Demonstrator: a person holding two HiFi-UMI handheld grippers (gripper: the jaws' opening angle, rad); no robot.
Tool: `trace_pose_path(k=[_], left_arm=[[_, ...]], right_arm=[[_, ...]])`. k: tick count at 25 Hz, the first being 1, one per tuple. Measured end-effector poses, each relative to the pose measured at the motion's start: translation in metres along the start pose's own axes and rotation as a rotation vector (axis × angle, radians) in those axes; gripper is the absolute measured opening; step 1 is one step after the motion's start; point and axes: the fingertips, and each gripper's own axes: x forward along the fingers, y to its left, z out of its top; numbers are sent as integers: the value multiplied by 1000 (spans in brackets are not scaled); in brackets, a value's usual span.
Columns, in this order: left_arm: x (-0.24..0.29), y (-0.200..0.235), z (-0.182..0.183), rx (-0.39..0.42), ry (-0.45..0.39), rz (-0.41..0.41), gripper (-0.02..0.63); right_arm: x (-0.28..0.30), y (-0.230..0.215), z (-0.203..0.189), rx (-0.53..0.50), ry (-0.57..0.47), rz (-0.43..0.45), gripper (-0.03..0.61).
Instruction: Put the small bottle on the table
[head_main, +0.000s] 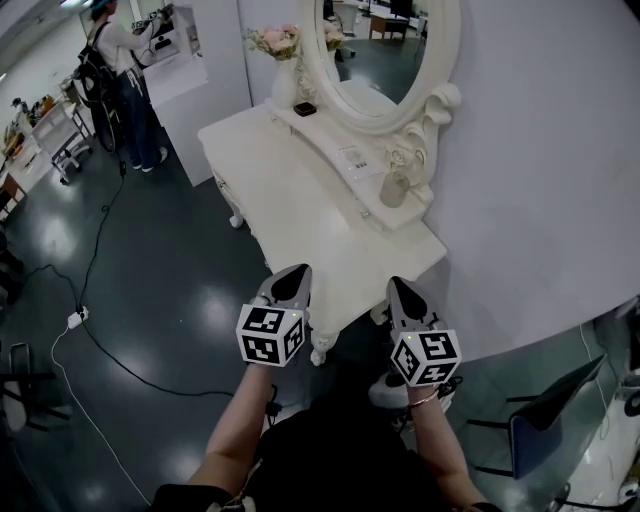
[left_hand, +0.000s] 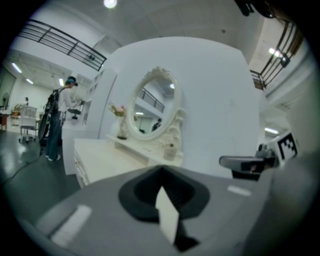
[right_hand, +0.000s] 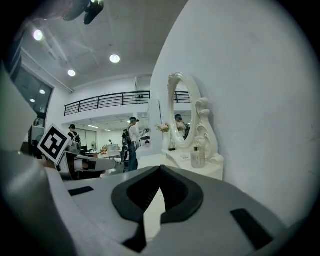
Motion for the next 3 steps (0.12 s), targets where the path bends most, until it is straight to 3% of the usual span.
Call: trace_pose_path(k=[3], left_arm=[[-5,2,-2,-2,1,3,9]], right_arm=[[0,6,0,-1,-1,5,3]])
